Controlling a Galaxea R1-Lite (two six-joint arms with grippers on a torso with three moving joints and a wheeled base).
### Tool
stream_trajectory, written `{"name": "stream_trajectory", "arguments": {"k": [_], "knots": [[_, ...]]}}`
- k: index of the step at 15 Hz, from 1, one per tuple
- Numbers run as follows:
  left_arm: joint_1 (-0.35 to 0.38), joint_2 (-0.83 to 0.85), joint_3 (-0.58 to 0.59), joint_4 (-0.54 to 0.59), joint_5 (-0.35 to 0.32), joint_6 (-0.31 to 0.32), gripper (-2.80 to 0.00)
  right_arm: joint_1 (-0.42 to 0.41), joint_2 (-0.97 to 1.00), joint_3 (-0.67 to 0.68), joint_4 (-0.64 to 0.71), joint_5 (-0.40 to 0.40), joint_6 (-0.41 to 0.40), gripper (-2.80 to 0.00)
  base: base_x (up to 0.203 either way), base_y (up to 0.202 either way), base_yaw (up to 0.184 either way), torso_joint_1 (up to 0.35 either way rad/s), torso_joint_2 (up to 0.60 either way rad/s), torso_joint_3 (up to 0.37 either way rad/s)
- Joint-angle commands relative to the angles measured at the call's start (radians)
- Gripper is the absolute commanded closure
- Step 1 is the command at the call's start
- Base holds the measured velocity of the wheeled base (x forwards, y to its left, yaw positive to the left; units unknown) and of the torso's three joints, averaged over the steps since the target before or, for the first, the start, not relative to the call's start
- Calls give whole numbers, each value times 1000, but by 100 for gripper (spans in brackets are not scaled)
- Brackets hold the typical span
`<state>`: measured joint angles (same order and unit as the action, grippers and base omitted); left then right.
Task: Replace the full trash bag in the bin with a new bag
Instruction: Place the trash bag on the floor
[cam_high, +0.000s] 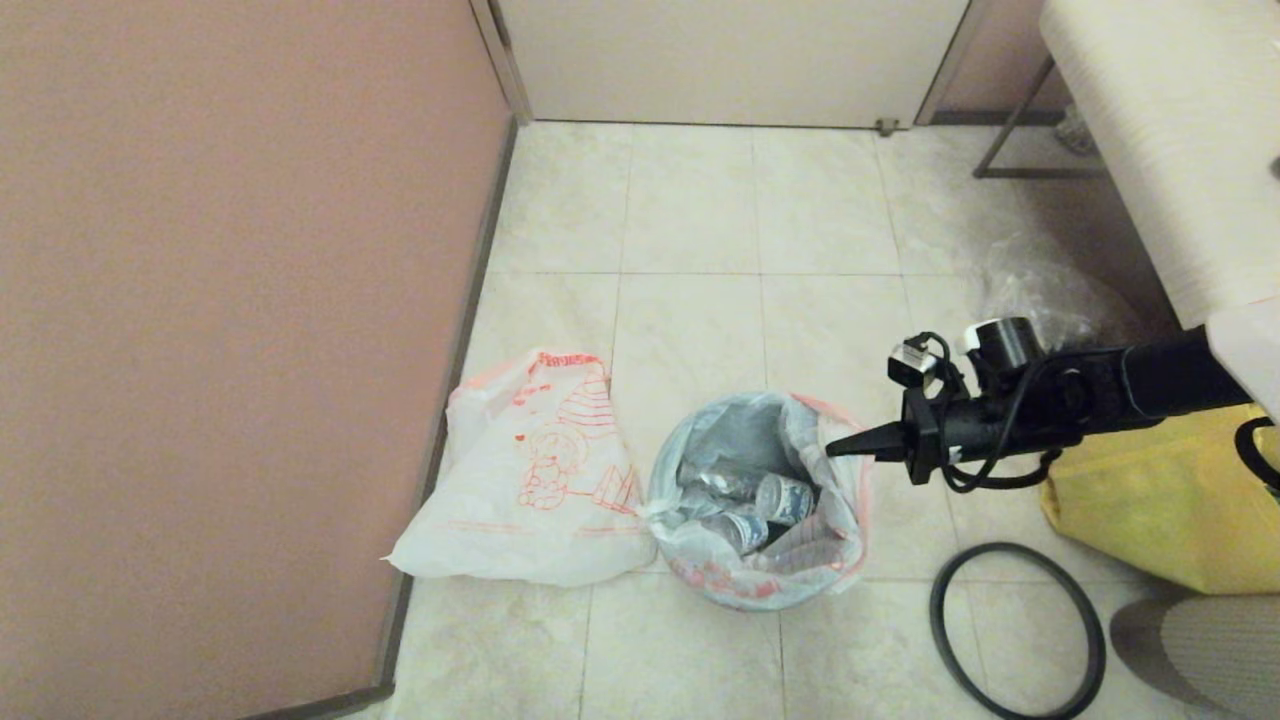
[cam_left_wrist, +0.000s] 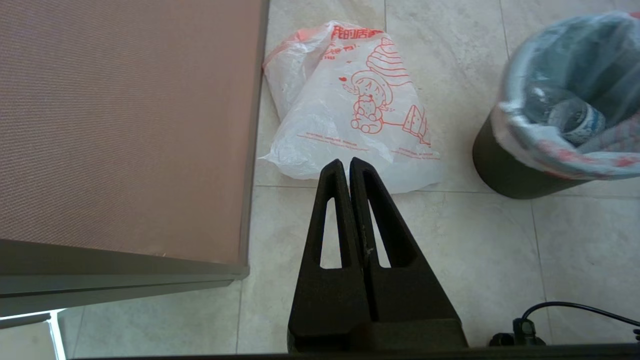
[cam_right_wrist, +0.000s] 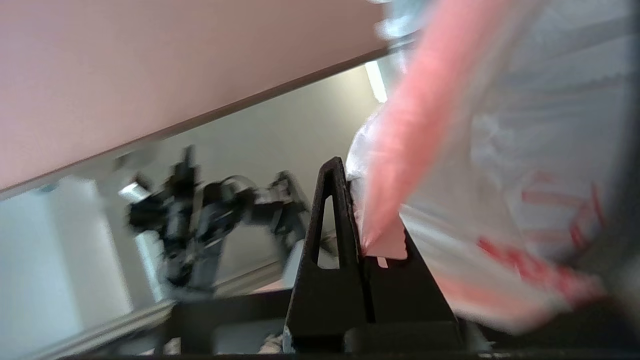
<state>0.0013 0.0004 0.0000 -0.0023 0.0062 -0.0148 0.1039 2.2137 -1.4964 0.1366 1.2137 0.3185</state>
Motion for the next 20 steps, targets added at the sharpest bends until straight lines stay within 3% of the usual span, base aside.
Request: {"name": "stream_trajectory", "arguments": {"k": [1, 6, 9, 12, 14, 16, 19, 20], "knots": [[0, 0, 0, 0, 0, -1, 0, 13, 74, -39, 0, -39, 0, 0, 0, 0, 0, 0, 0, 0], [0, 0, 0, 0, 0, -1, 0, 49, 151, -125, 8, -143, -30, 0, 0, 0, 0, 0, 0, 0], [0, 0, 0, 1, 1, -1, 0, 114, 96, -115, 7, -399, -27, 0, 0, 0, 0, 0, 0, 0], [0, 0, 0, -1, 0, -1, 0, 127, -18, -56, 9, -470, -18, 0, 0, 0, 0, 0, 0, 0], [0, 0, 0, -1, 0, -1, 0, 155, -76, -6, 30, -625, -13, 0, 0, 0, 0, 0, 0, 0], [0, 0, 0, -1, 0, -1, 0, 235, -97, -11, 140, -747, 41, 0, 0, 0, 0, 0, 0, 0], [0, 0, 0, 1, 0, -1, 0, 331, -28, -25, 191, -1093, 54, 0, 0, 0, 0, 0, 0, 0], [0, 0, 0, 1, 0, -1, 0, 359, 6, -59, 197, -1166, 55, 0, 0, 0, 0, 0, 0, 0]]}}
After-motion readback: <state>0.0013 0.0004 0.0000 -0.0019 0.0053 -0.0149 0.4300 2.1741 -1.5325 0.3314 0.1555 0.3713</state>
